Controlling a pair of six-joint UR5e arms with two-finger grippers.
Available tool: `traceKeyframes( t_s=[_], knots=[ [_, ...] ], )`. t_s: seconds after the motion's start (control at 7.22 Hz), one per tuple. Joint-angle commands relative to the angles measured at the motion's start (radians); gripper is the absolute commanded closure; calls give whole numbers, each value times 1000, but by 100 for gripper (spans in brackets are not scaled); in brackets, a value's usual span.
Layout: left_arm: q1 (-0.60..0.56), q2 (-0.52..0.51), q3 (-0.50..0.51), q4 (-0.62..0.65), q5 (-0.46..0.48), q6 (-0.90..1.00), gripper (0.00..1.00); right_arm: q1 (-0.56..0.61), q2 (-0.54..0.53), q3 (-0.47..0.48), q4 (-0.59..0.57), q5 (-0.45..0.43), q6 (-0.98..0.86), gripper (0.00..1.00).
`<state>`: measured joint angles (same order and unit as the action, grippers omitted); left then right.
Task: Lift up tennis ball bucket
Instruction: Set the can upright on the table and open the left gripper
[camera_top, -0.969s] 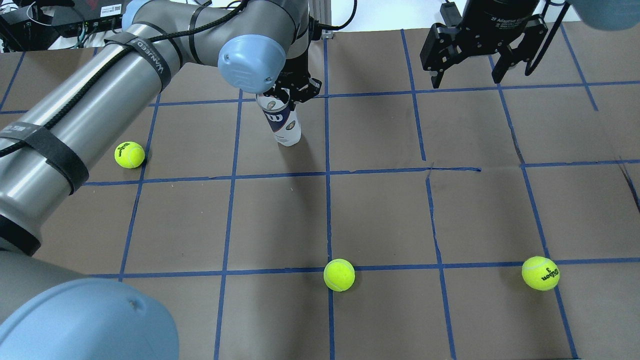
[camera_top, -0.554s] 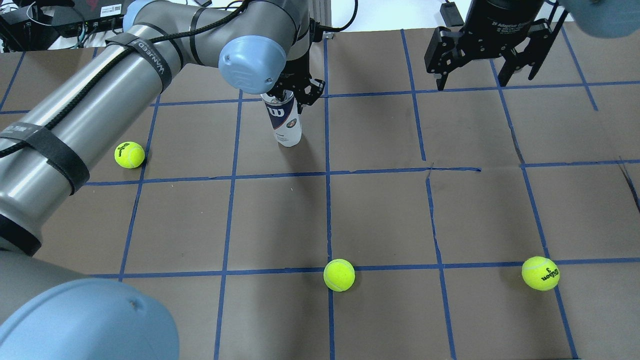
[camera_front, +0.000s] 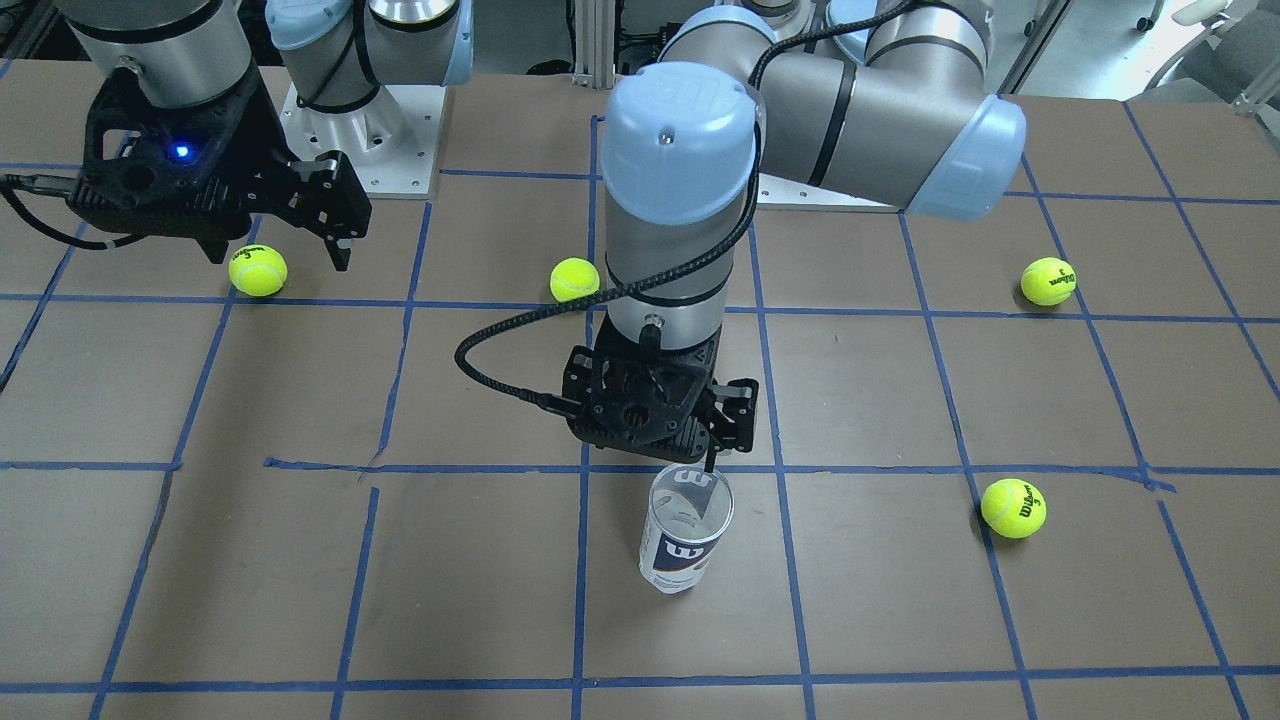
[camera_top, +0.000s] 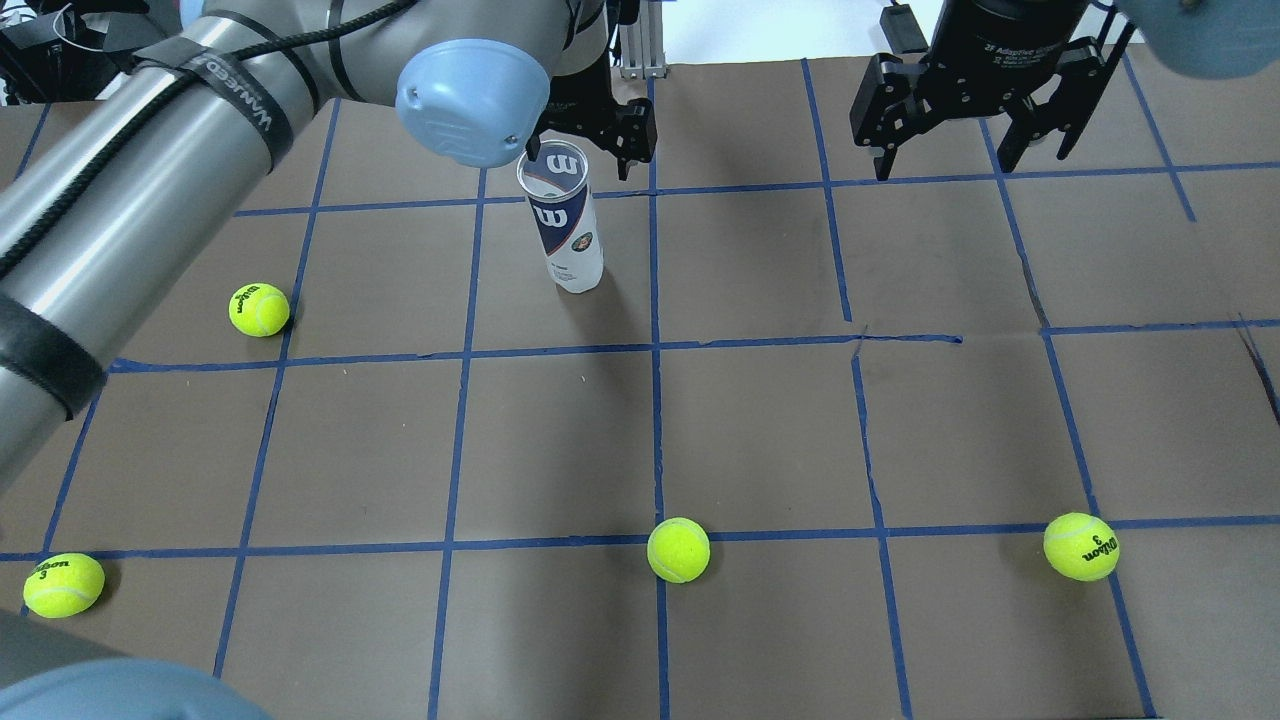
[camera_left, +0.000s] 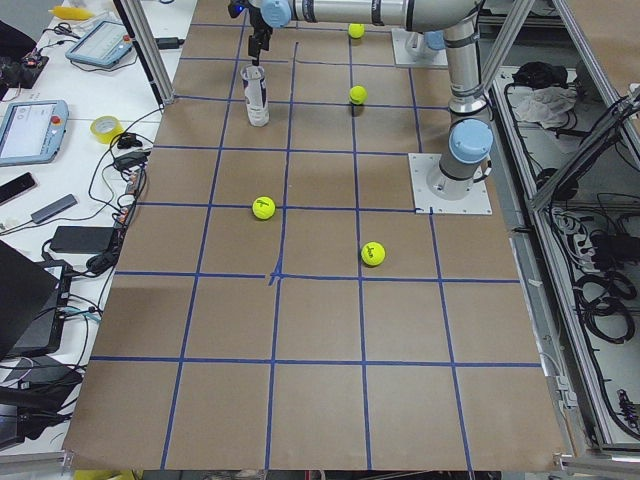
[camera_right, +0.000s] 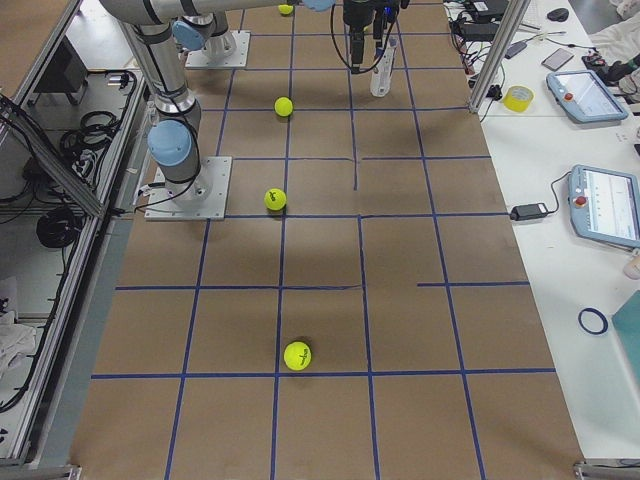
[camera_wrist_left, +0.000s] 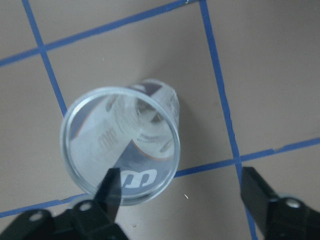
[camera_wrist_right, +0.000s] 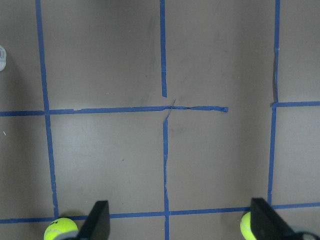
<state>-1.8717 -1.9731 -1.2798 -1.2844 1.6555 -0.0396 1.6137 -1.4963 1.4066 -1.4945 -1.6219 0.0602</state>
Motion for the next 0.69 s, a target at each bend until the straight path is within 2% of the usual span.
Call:
traceKeyframes(
  t_s=[0.0, 0.28, 0.42, 0.55],
  knots=[
    [-4, 110, -22, -51, 1, -5, 0, 0, 1, 0, -1, 0, 0, 0],
    [12, 253, -71, -241, -14, -14, 0, 0, -1, 0, 0, 4, 1, 0],
    [11, 314, -152, -236, -16, -14, 0, 0, -2, 9, 0, 2, 1, 0],
    [13, 354, -244, -151, -14, -19, 0, 0, -21, 31, -1, 2, 3, 0]
  ],
)
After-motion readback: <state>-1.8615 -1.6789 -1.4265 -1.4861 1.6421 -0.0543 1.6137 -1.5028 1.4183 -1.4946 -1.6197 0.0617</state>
